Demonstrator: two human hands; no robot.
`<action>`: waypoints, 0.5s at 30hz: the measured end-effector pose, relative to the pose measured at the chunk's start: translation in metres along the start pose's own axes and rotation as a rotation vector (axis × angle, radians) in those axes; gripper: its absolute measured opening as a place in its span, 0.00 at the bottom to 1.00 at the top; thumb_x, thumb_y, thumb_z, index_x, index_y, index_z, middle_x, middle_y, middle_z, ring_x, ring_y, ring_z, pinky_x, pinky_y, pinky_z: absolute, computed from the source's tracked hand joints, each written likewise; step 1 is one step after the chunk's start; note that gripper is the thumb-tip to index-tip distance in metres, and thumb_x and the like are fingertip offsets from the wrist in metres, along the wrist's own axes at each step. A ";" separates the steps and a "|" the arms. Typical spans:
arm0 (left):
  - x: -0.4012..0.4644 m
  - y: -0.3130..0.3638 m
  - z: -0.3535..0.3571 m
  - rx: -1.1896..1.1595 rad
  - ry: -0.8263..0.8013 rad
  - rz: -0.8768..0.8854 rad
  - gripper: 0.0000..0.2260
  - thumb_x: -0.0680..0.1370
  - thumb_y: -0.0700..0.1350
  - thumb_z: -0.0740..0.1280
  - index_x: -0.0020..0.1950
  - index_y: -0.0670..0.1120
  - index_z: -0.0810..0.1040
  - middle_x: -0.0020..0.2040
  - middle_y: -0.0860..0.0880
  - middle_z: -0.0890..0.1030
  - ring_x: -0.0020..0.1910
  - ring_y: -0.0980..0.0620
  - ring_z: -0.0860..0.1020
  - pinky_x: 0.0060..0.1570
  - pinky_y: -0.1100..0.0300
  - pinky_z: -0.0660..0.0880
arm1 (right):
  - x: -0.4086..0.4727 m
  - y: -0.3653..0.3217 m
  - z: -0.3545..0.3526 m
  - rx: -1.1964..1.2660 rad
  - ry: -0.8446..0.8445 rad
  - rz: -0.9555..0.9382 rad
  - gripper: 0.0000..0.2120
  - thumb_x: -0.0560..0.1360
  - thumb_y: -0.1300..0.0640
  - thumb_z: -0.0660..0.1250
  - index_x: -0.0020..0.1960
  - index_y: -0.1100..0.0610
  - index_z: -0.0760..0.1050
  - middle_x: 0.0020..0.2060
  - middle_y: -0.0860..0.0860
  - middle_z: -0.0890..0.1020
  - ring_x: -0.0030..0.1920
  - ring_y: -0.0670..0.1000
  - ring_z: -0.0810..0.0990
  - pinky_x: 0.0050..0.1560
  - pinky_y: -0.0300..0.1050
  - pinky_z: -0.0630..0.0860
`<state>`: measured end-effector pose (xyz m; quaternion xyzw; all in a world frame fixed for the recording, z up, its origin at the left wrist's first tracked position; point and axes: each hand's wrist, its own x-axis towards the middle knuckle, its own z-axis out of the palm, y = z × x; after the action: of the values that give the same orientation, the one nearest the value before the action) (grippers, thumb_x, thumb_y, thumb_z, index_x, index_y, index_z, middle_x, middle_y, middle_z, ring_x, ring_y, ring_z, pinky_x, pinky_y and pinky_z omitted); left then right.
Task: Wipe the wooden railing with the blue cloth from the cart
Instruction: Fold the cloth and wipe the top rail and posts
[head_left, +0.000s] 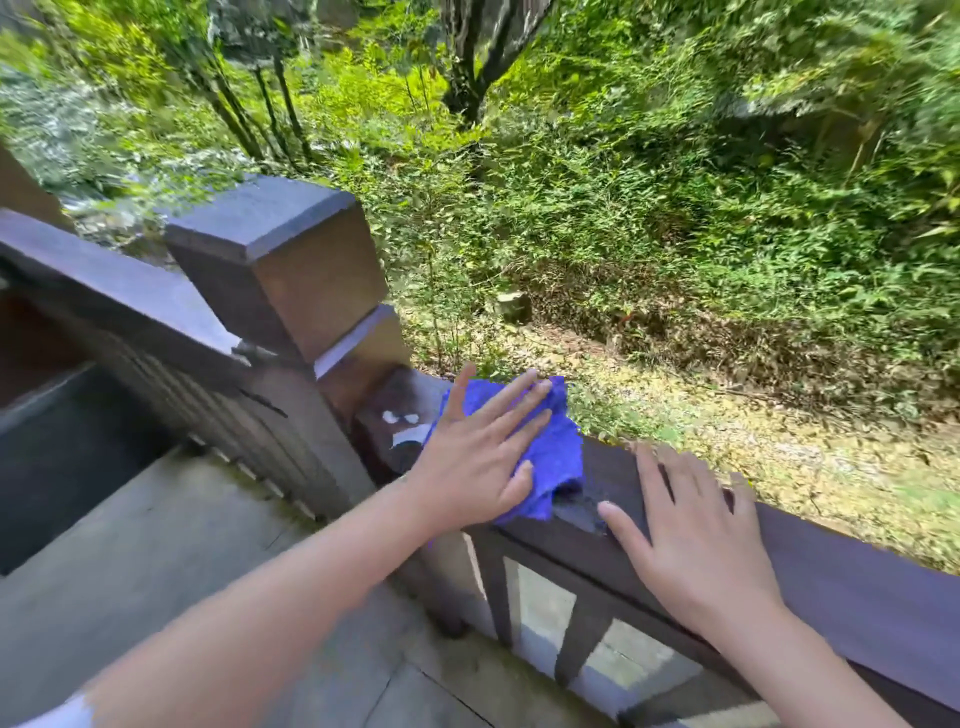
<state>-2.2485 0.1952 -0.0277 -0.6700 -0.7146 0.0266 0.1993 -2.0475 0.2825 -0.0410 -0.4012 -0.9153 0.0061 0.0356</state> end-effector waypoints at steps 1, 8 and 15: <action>-0.001 -0.011 0.002 0.011 -0.018 -0.023 0.24 0.73 0.51 0.52 0.66 0.46 0.73 0.73 0.47 0.67 0.73 0.48 0.61 0.69 0.36 0.39 | 0.004 -0.009 0.000 -0.003 -0.002 -0.003 0.46 0.66 0.31 0.22 0.74 0.53 0.51 0.73 0.52 0.62 0.73 0.54 0.59 0.70 0.62 0.55; -0.019 -0.085 0.024 -0.141 -0.162 -0.290 0.28 0.73 0.53 0.49 0.73 0.51 0.61 0.77 0.46 0.55 0.75 0.49 0.54 0.73 0.49 0.48 | 0.035 -0.071 0.008 0.041 -0.015 -0.044 0.44 0.67 0.30 0.29 0.74 0.55 0.48 0.74 0.54 0.58 0.74 0.55 0.53 0.71 0.66 0.49; -0.019 -0.053 0.032 -0.413 0.089 -0.577 0.26 0.70 0.49 0.56 0.67 0.45 0.72 0.73 0.43 0.65 0.73 0.45 0.59 0.68 0.50 0.59 | 0.039 -0.074 0.010 0.081 -0.006 -0.042 0.42 0.68 0.31 0.31 0.74 0.54 0.46 0.75 0.54 0.57 0.74 0.54 0.53 0.71 0.65 0.49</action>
<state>-2.3081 0.1791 -0.0459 -0.4674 -0.8552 -0.2051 0.0899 -2.1291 0.2617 -0.0461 -0.3801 -0.9226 0.0436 0.0493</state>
